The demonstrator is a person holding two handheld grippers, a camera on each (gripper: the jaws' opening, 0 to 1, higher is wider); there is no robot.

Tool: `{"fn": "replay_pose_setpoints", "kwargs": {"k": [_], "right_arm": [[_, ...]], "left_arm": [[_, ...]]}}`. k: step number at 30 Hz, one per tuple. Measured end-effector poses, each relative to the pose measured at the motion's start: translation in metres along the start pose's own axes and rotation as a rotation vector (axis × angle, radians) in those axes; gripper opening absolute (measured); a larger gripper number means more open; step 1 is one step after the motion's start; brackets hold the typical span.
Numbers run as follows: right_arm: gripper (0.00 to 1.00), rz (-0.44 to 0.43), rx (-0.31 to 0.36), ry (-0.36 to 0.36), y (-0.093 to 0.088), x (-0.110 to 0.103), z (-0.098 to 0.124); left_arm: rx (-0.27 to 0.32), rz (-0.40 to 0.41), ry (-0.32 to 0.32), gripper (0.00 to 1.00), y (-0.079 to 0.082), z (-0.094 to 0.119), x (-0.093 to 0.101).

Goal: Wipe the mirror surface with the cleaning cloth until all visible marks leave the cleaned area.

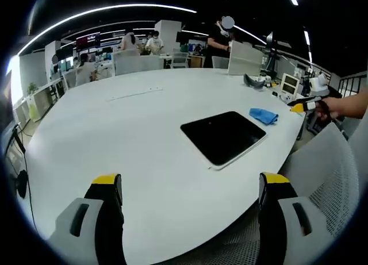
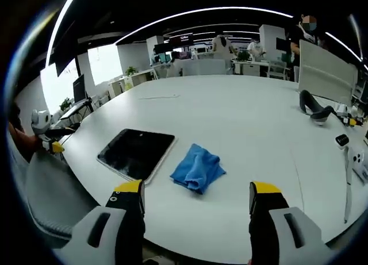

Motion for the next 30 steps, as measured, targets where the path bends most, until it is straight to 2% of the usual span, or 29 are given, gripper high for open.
{"fn": "replay_pose_setpoints", "kwargs": {"k": [12, 23, 26, 29, 30], "right_arm": [[0.69, -0.012, 0.001, 0.001, -0.0034, -0.0017, -0.0039], [0.67, -0.006, -0.005, -0.006, -0.0044, -0.0037, -0.0053], [0.68, 0.006, -0.009, 0.000, -0.0036, -0.0052, -0.0053], [0.67, 0.011, -0.008, 0.003, -0.0030, -0.0049, -0.0056], [0.67, 0.040, -0.018, 0.005, -0.0036, -0.0047, -0.0061]], "left_arm": [[-0.004, -0.021, 0.002, 0.99, -0.0003, -0.0006, -0.0006], [-0.025, -0.046, 0.047, 0.99, -0.0041, 0.0000, -0.0083], [-0.002, -0.114, 0.063, 0.98, -0.0011, 0.0016, -0.0052], [0.002, -0.087, 0.074, 0.98, -0.0006, 0.0026, -0.0082], [-0.001, -0.083, 0.077, 0.98, -0.0011, 0.0027, -0.0094]]}}
Point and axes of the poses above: the point that each gripper's makers call its tool centre point, and the gripper's own axes: z roughly backward along the fingers, x roughly to its right, y roughly out of its top, the point moved 10 cm from there along z, roughly backward along the fingers, and after that the axes turned 11 degrees about -z, right-handed, at the moved point
